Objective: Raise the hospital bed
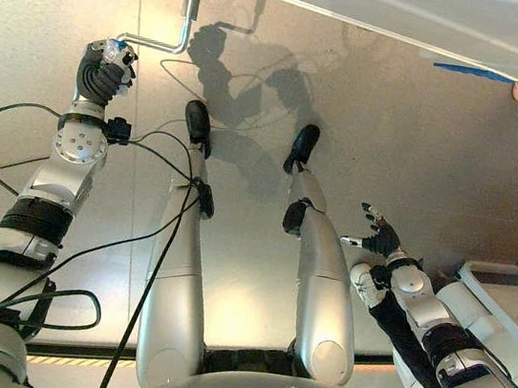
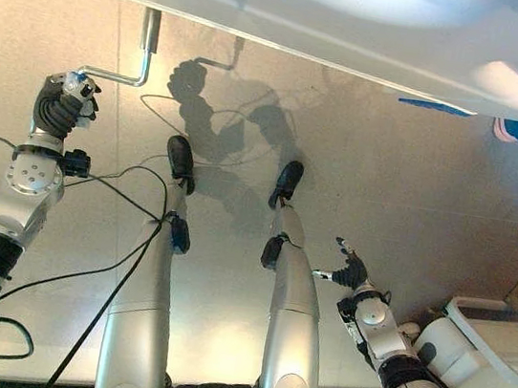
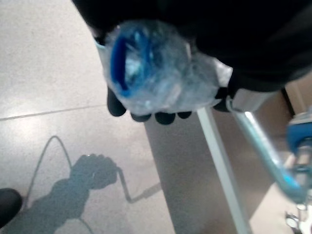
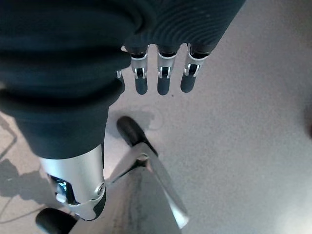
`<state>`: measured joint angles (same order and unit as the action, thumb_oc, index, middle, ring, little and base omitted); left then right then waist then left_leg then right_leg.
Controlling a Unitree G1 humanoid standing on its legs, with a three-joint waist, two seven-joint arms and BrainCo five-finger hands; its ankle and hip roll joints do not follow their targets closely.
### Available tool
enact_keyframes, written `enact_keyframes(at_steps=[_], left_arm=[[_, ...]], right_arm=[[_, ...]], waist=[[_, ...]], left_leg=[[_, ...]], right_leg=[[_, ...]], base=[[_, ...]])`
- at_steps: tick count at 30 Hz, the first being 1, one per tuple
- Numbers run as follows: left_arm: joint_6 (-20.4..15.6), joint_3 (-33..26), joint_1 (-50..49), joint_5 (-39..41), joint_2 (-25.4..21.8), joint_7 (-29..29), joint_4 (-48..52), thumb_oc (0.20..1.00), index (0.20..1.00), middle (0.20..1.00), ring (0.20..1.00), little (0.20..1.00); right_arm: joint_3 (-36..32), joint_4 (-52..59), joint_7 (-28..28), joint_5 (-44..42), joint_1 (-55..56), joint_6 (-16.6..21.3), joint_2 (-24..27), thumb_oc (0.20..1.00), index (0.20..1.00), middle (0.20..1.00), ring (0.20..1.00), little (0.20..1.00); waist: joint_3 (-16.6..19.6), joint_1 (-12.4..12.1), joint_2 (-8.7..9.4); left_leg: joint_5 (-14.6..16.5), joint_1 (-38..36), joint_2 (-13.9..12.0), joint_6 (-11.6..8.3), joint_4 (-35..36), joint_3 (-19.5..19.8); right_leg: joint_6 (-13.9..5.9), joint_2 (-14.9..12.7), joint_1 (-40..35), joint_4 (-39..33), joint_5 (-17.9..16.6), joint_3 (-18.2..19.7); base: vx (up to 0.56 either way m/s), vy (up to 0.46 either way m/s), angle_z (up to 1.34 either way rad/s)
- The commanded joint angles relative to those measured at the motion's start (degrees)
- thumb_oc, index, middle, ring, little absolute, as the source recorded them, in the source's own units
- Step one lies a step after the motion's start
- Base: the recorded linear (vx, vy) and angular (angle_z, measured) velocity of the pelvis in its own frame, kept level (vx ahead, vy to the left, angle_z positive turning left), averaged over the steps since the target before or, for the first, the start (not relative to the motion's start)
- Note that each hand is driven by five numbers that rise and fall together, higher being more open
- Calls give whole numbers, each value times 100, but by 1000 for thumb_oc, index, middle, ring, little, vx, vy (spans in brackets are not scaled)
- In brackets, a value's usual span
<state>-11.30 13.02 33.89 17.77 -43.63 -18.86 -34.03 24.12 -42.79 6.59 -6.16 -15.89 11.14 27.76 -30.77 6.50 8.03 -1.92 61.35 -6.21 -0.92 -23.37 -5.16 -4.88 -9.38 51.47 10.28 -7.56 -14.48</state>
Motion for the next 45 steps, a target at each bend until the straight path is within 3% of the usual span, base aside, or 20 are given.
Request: enact_keyframes(at_steps=[1, 5, 12, 22, 25, 31, 33, 34, 37, 45], left_arm=[[-2, 83, 389, 114, -116, -199, -321, 200, 200, 200, 200, 200], [145, 591, 1029, 46, 17, -119, -958, 200, 200, 200, 200, 200], [285, 1142, 1426, -370, 237, 19, -1103, 200, 200, 200, 200, 200], [189, 1722, 1478, -579, 683, 306, -482, 200, 200, 200, 200, 200], [56, 1810, 1344, -444, 753, 359, 166, 200, 200, 200, 200, 200], [-224, 1651, 728, 0, 654, 557, 1652, 200, 200, 200, 200, 200], [-215, 1642, 713, -1, 649, 558, 1669, 200, 200, 200, 200, 200], [-333, 1453, 276, 251, 492, 735, 2370, 200, 200, 200, 200, 200], [-402, 1246, -227, 482, 296, 944, 3048, 200, 200, 200, 200, 200], [-613, 378, -1581, 1031, -429, 1311, 4462, 200, 200, 200, 200, 200]], right_arm=[[236, 106, 73, -192, 84, 38, 100, 1000, 1000, 1000, 1000, 1000], [439, 252, 63, -271, -62, 46, 113, 1000, 1000, 1000, 1000, 1000], [540, 284, 72, -318, -207, 21, 143, 1000, 1000, 1000, 1000, 1000], [625, 212, 92, -249, -422, -5, 226, 1000, 1000, 1000, 1000, 1000], [604, 272, 111, -181, -417, -8, 289, 1000, 1000, 1000, 1000, 1000], [408, 232, 145, -89, -232, -14, 332, 1000, 1000, 1000, 1000, 1000], [412, 232, 145, -88, -230, -13, 332, 1000, 1000, 1000, 1000, 1000], [255, 95, 159, -36, -93, -24, 322, 1000, 1000, 1000, 1000, 1000], [140, -48, 121, -9, 81, -45, 347, 1000, 1000, 1000, 1000, 1000], [-81, -273, 4, -24, 412, -42, 286, 1000, 1000, 1000, 1000, 1000]], waist=[[97, 92, 406], [97, 241, 474], [97, 368, 492], [97, 511, 391], [97, 530, 312], [97, 428, 96], [97, 434, 95], [97, 313, -45], [97, 213, -187], [97, -103, -411]], left_leg=[[849, -226, 416, -1, -495, -329], [836, -126, 353, 15, -570, -396], [747, -70, 263, 8, -508, -444], [493, -189, 146, -55, -230, -444], [402, -316, 128, -92, -115, -465], [163, -477, 180, -178, 235, -440], [158, -484, 182, -179, 243, -436], [40, -595, 225, -207, 439, -393], [-60, -745, 279, -239, 610, -351], [-108, -1030, 371, -259, 750, -284]], right_leg=[[-812, -408, -2, 96, 15, 422], [-774, -348, 226, 197, 8, 541], [-715, -285, 465, 325, 32, 654], [-602, -120, 653, 562, 112, 757], [-574, -51, 645, 599, 128, 792], [-542, 5, 611, 597, 161, 747], [-541, 3, 604, 594, 160, 743], [-528, 9, 547, 623, 195, 695], [-517, -30, 417, 643, 229, 618], [-533, -130, 100, 660, 255, 492]], base=[[6, 15, -4], [0, -21, -12], [-15, -59, -12], [-23, -99, -7], [-21, -76, -4], [-24, -93, 1], [-16, -55, 2], [-28, -97, 2], [-21, -48, 7], [-3, -3, 12]])
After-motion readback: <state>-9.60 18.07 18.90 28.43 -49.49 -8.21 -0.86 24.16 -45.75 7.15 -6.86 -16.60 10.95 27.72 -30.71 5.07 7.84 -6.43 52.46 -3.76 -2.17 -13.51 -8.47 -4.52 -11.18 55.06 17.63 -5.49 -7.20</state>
